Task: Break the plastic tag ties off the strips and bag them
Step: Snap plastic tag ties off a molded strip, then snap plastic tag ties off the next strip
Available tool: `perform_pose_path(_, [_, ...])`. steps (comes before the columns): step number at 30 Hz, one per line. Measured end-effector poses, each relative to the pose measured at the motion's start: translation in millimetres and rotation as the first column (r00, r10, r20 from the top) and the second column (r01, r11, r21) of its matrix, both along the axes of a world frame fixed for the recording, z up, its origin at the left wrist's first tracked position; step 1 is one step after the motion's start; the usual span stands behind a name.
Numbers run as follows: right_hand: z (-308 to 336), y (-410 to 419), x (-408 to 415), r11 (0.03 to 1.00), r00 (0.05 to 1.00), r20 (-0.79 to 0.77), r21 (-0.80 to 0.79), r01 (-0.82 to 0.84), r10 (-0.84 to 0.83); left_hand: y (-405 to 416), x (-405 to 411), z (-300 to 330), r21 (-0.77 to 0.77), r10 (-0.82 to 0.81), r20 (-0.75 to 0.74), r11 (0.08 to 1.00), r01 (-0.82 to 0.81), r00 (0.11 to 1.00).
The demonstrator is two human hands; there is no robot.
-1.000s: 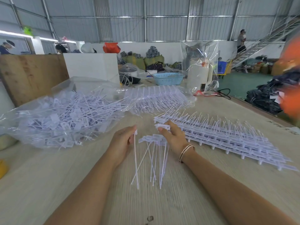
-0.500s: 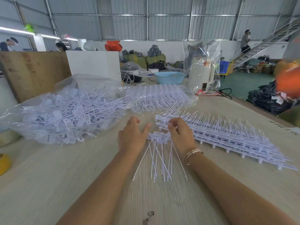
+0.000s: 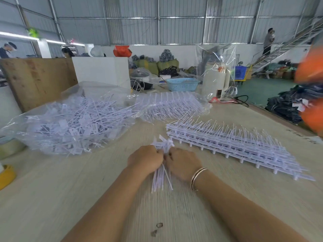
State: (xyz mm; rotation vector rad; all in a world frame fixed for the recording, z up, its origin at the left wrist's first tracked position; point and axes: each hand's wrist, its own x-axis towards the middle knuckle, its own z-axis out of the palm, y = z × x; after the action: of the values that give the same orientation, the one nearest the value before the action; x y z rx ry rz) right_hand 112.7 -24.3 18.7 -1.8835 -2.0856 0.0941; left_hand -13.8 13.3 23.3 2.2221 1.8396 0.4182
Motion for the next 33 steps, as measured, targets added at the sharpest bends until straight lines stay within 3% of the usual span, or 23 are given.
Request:
perform_pose_path(4, [-4,3,-19,0.979,0.979,0.012,0.003,-0.204,0.204,5,-13,8,-0.064,-0.024,-0.115,0.998,0.016,0.993])
perform_pose_path(8, [-4,7,-17,0.964,0.955,0.149,0.037,-0.265,0.257,5,-19,11,-0.060,-0.020,-0.223,0.998,0.007,0.975])
perform_pose_path(11, [2,11,-3,0.976,0.977,0.095,0.093,-0.198,0.190,-2,-3,5,0.055,0.103,-0.279,0.994,-0.091,0.955])
perform_pose_path(15, [5,11,21,0.992,0.971,-0.218,0.101,-0.079,0.100,-2,13,-2,0.094,0.154,-0.302,0.987,-0.131,0.941])
perform_pose_path(17, [5,9,26,0.994,0.962,-0.262,0.098,-0.052,0.076,0,11,-1,0.084,0.150,-0.335,0.988,-0.129,0.930])
perform_pose_path(20, [6,9,31,0.992,0.967,-0.240,0.104,-0.066,0.089,1,-11,7,0.098,0.173,-0.427,0.985,-0.145,0.888])
perform_pose_path(24, [8,9,44,0.993,0.965,-0.263,0.119,0.008,0.024,8,-69,24,0.033,0.276,-0.415,0.957,-0.289,0.867])
perform_pose_path(28, [10,12,63,0.990,0.958,-0.274,0.093,0.110,-0.081,5,-95,35,-0.094,0.220,-0.445,0.952,-0.290,0.868])
perform_pose_path(33, [7,18,74,0.956,0.973,-0.057,0.179,0.230,-0.224,5,-96,38,-0.159,0.153,-0.400,0.959,-0.233,0.903])
